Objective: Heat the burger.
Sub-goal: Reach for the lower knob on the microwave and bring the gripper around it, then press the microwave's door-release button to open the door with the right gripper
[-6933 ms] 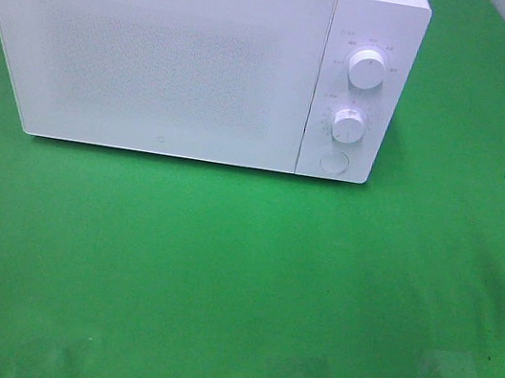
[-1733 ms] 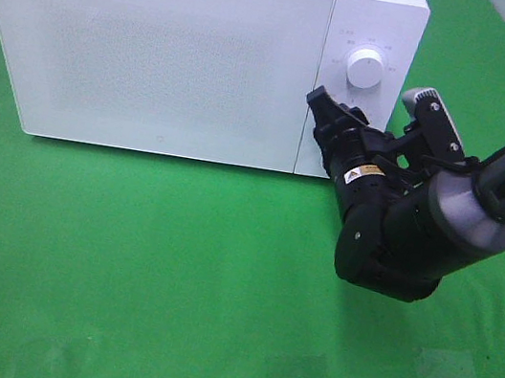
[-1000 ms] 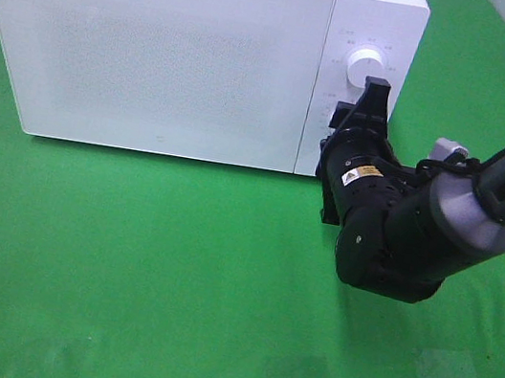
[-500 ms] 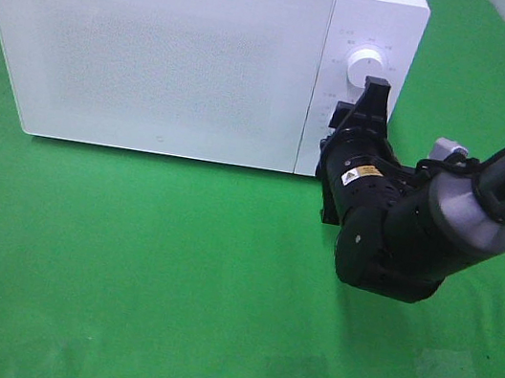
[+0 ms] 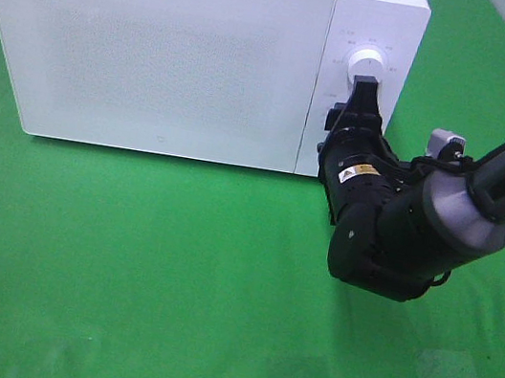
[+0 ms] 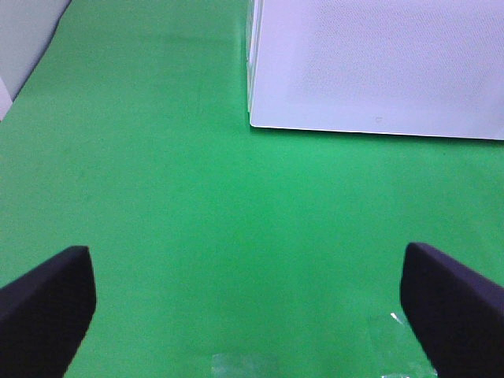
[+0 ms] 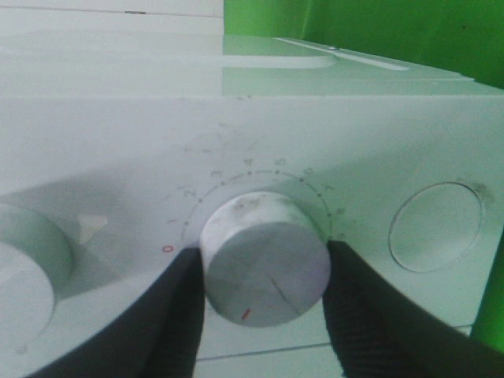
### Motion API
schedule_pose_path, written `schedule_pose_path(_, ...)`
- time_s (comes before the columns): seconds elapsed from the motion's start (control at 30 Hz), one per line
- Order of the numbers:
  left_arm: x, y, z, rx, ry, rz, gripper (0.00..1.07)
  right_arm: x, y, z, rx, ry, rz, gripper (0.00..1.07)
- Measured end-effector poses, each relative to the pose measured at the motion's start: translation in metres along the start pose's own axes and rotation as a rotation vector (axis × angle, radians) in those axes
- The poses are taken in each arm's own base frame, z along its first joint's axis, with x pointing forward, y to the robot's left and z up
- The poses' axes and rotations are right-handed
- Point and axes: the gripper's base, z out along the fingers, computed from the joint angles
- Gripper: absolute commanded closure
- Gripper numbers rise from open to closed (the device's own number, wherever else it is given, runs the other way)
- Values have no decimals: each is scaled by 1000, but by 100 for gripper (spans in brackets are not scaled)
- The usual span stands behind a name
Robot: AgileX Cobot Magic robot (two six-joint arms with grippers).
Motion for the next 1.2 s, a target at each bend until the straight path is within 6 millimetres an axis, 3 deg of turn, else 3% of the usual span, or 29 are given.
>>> schedule_pose_path(0.27, 0, 0, 0, 0, 0, 0, 9, 1, 0, 0, 9, -7, -77, 53)
schedule_pose_path(0.53, 0, 0, 0, 0, 0, 0, 9, 3, 6, -5, 3, 12, -153, 41)
schedule_pose_path(0.77, 0, 0, 0, 0, 0, 0, 9, -1, 38, -23, -91, 49, -301, 39)
schedule_pose_path(1.2, 0, 0, 0, 0, 0, 0, 9, 7, 56, -50, 69, 408, -755, 39)
